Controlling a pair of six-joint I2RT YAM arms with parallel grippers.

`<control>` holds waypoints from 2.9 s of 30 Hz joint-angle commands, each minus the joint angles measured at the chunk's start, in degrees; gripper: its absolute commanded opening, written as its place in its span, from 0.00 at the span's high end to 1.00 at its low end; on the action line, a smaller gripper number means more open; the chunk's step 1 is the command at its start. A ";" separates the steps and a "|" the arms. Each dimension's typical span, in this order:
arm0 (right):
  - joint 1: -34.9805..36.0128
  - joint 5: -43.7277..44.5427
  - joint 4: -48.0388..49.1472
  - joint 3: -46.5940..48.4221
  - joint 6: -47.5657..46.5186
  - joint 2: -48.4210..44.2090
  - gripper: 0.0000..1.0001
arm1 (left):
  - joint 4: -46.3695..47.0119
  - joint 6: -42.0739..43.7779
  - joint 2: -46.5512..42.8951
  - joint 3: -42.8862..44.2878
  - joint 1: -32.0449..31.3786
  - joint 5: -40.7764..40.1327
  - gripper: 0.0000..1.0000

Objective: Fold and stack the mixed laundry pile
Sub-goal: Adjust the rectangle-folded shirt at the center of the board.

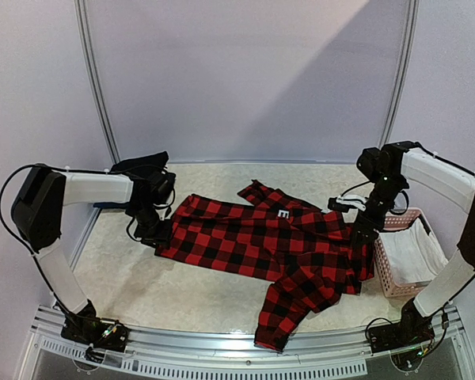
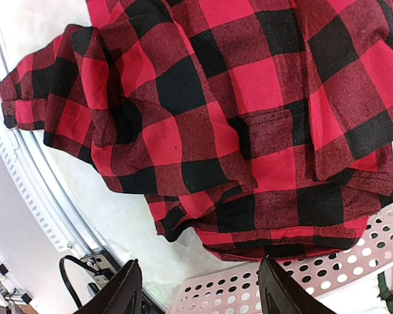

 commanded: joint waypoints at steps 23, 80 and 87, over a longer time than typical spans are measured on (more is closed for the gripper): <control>-2.99 -7.51 10.10 17.80 6.23 11.83 0.40 | -15.42 -8.93 -23.60 -12.47 -0.96 -7.56 0.80; -1.15 -21.60 14.05 31.26 16.46 28.73 0.36 | 9.26 -15.64 48.42 59.24 -2.32 11.34 0.71; -1.12 -20.91 14.41 30.30 16.12 27.80 0.36 | 12.45 -16.01 51.25 62.18 -2.76 14.71 0.95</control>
